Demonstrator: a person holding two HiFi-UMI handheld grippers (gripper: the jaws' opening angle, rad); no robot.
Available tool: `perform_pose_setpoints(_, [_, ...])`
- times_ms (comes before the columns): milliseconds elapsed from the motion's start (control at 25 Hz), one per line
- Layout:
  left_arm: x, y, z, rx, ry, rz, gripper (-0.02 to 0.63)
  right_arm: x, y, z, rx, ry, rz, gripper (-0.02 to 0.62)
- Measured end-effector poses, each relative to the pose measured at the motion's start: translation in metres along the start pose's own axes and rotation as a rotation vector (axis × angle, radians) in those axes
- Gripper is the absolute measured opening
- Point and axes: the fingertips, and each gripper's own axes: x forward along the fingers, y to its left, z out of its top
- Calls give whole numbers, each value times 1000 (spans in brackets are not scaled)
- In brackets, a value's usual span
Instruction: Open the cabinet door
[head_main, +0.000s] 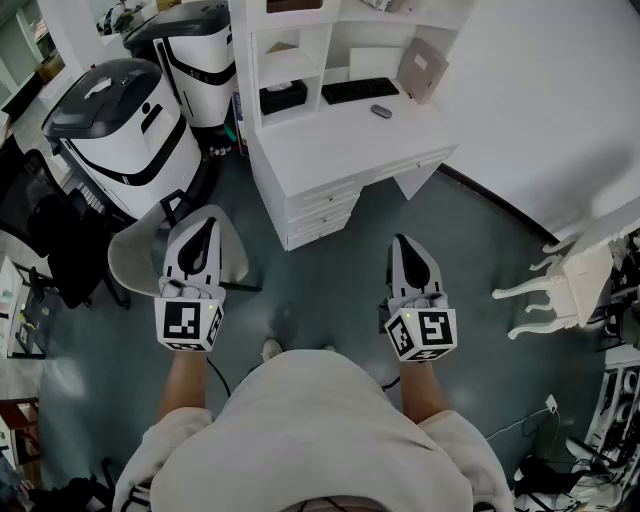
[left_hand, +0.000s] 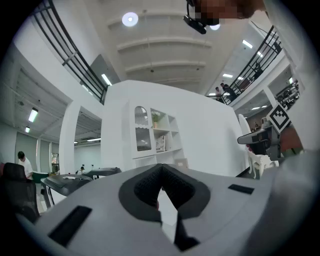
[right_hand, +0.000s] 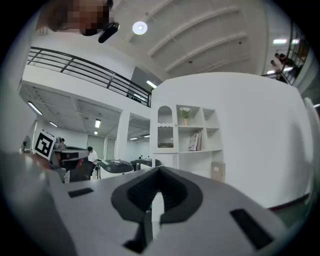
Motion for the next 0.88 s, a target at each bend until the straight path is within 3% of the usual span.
perform_pose_setpoints(560, [7, -13, 0, 9, 22, -1, -3, -6, -13, -4, 35, 3, 8, 3])
perform_pose_setpoints(880, [17, -41, 6, 23, 23, 28, -3, -22, -37, -14, 38, 19, 45, 4])
